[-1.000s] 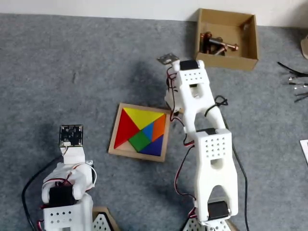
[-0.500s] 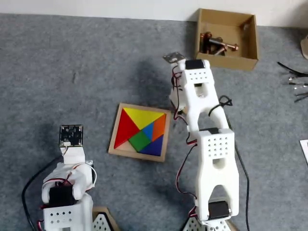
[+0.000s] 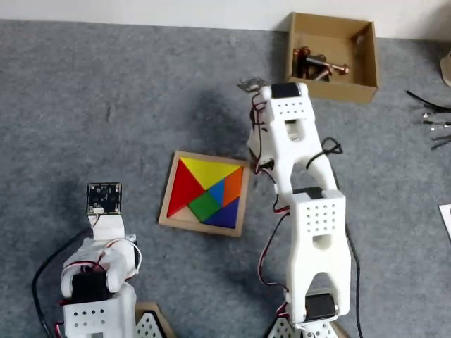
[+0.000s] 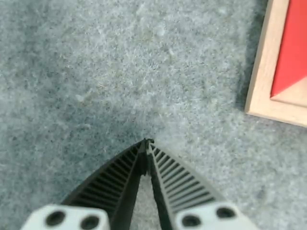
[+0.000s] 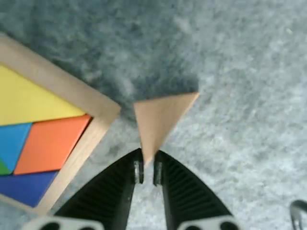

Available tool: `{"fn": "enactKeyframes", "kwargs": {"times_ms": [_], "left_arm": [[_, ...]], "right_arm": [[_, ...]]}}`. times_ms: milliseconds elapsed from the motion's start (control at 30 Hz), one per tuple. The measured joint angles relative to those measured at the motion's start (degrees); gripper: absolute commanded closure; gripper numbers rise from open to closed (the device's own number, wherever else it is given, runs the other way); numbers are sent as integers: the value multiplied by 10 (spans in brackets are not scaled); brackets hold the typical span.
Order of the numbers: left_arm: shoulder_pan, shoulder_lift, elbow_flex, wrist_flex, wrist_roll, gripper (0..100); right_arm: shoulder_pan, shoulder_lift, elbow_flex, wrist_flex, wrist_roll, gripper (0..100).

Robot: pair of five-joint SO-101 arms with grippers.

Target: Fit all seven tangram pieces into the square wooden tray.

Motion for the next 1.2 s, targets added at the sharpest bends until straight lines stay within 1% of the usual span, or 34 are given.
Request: {"fn": "enactKeyframes", "kwargs": {"times_ms": [100,167,233,333,467,667,800,867,933,1067,1200], "left_arm": [[0,0,0,0,0,995],[0,0,0,0,0,995],[0,0,0,0,0,995],[0,0,0,0,0,995],[0,0,0,0,0,995],[0,0,0,0,0,995],[0,0,0,0,0,995],[10,0,0,0,1,995],[24,0,0,0,0,995],[23,0,0,0,0,995],[23,0,0,0,0,995]], "right_arm": [[0,-6,0,4,-1,889],[0,-7,1,4,-18,840],[0,-8,1,7,-29,810],[0,-8,1,7,-40,805],[0,-8,1,-1,-84,803],[-14,-8,2,-61,-207,803],[-47,-8,2,-75,-232,807],[-58,-8,2,-88,-258,807],[-61,-8,2,-103,-288,807],[-59,-8,2,-116,-331,807],[-59,-8,2,-120,-359,807]]}}
